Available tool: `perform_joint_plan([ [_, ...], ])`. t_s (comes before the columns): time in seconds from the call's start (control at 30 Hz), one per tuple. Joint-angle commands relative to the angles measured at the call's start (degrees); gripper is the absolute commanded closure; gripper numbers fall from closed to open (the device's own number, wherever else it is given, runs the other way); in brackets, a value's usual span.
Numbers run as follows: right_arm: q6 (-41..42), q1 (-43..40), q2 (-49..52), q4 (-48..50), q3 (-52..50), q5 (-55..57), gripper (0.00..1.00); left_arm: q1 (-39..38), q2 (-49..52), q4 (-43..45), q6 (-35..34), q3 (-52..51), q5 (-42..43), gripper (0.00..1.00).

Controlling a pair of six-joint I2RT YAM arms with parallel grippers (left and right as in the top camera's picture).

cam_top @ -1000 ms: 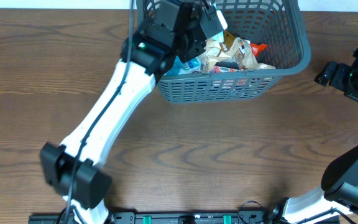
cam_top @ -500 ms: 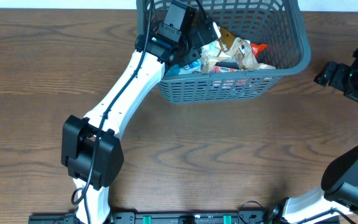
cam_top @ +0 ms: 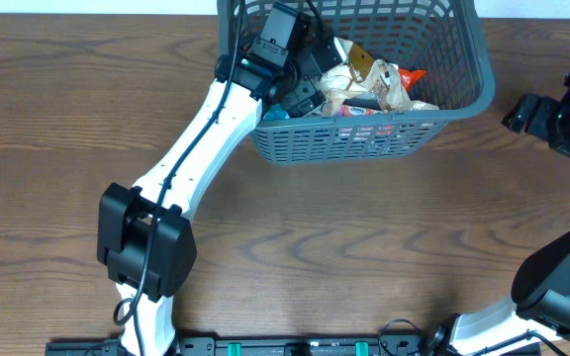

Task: Pack container
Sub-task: 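Release the teal packet inside the basket with the left gripper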

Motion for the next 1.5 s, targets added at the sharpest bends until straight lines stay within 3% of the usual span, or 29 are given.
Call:
perform_joint_plan([
  [0.0,-0.9,-0.1,0.0,2.1,-0.3,-0.7,0.01,2.3,-2.0,0.1,-6.7,1.5,-2.4,0.01],
  [0.2,-2.6,0.1,-0.9,8.1,-0.2,-3.1,0.01,6.9,-4.5,2.0,-10.6,1.5,-2.6,0.01],
  [0.6,-4.3,2.7,-7.3,21.0,-0.1,-3.6,0.01,11.4,-10.1,8.2,-10.6,1.5,-2.6,0.01],
  [1.1,-4.3,2.9,-8.5,20.6,-0.1,-3.6,0.01,11.3,-10.6,7.5,-12.3,1.5,-2.1,0.01],
  [1.47,-4.4,2.9,-8.5,19.9,-0.1,-3.6,0.01,10.3,-9.1,-1.2,-11.2,1.5,7.9,0.01],
])
